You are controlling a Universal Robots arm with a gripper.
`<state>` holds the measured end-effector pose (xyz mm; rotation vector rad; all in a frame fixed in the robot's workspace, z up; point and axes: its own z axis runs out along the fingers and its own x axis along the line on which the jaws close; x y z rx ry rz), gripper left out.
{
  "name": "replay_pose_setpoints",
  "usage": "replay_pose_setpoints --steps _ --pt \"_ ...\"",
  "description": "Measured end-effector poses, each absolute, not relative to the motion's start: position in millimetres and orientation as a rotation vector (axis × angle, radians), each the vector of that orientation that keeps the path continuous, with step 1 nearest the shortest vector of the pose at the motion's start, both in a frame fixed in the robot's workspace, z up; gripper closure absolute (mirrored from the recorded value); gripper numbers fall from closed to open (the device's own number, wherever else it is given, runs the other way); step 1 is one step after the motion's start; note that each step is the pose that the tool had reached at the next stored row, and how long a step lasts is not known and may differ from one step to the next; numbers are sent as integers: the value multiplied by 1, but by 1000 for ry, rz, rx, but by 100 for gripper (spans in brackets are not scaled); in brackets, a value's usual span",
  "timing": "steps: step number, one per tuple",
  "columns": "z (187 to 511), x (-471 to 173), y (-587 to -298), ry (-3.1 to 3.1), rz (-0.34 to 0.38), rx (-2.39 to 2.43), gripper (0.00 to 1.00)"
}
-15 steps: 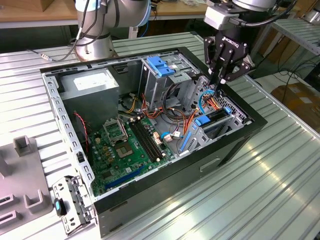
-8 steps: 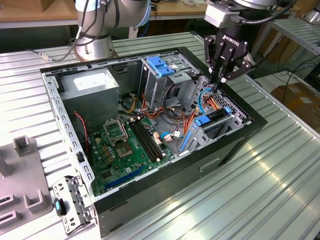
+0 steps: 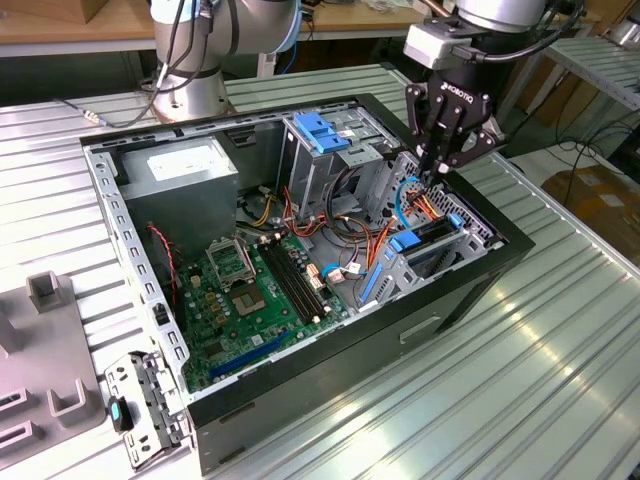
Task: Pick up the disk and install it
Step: 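Insert the second disk wire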
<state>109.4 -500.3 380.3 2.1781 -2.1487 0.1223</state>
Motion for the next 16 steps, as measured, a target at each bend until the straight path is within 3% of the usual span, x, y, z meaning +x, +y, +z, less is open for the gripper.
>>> replay_pose_setpoints --steps 1,4,16 --pt "380 110 -500 -2148 124 2177 71" --pt "379 110 -500 -2146 127 2176 84" --pt "378 110 -500 -2146 128 2175 84"
